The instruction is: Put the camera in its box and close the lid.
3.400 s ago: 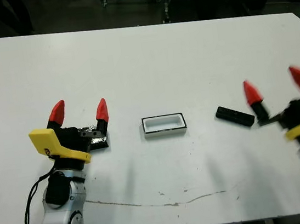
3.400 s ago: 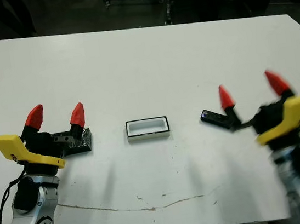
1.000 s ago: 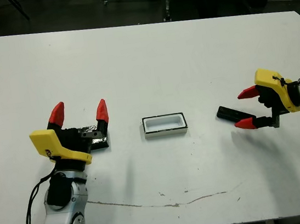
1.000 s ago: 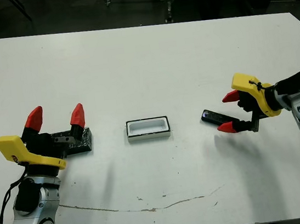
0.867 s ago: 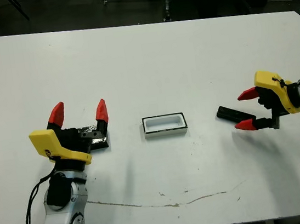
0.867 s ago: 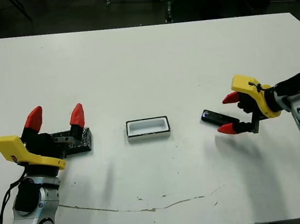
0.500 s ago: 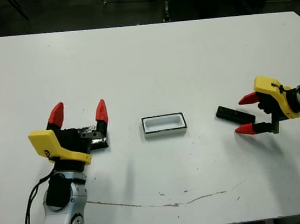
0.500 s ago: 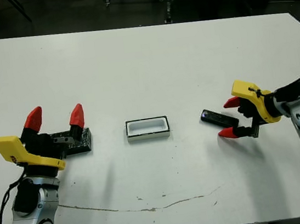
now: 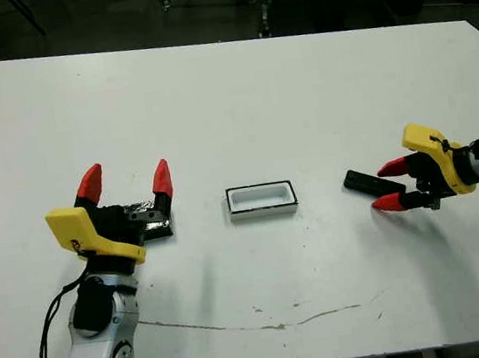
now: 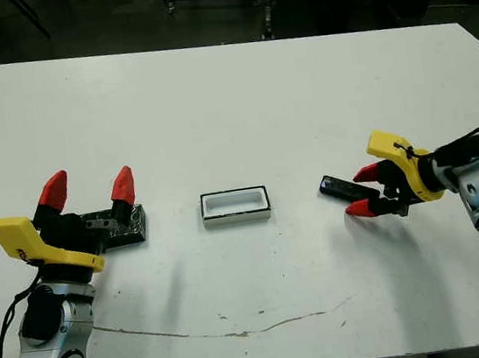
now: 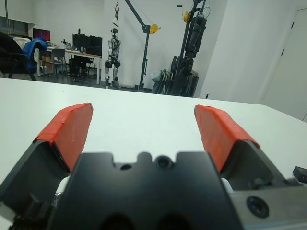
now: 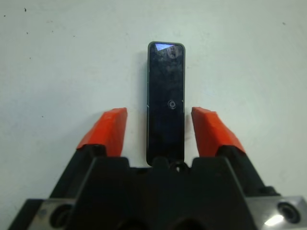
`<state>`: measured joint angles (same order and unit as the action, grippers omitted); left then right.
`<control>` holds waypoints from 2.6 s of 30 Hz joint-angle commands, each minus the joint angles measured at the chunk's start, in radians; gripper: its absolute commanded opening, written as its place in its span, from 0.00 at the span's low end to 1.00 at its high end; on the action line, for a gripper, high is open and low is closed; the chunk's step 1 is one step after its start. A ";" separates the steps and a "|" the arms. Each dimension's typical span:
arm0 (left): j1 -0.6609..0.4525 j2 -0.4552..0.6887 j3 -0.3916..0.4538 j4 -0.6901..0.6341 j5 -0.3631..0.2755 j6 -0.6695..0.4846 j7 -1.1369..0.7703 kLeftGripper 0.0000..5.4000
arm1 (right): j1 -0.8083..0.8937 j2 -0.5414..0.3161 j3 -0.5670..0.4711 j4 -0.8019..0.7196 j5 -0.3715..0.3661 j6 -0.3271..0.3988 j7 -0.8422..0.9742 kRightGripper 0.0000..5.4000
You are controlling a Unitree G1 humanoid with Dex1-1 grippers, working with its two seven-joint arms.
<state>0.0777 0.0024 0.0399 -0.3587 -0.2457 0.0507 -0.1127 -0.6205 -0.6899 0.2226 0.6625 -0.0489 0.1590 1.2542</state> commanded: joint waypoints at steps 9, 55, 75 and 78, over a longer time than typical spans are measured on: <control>0.015 0.005 0.006 -0.006 -0.003 0.010 0.002 1.00 | 0.028 0.026 0.036 0.053 -0.025 0.015 0.007 0.35; 0.024 -0.005 -0.003 -0.021 0.015 0.008 0.018 1.00 | -0.516 0.282 0.395 0.116 -0.018 0.006 0.360 0.31; 0.046 -0.022 -0.010 -0.023 0.002 0.005 0.022 1.00 | -0.552 0.363 0.399 0.218 -0.077 -0.061 0.360 0.31; 0.047 -0.022 -0.010 -0.020 -0.009 0.005 0.015 1.00 | -0.550 0.363 0.385 0.217 -0.088 -0.050 0.360 0.31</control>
<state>0.1129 -0.0198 0.0298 -0.3894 -0.2500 0.0553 -0.0910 -1.1590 -0.3272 0.6187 0.8786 -0.1248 0.1074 1.6096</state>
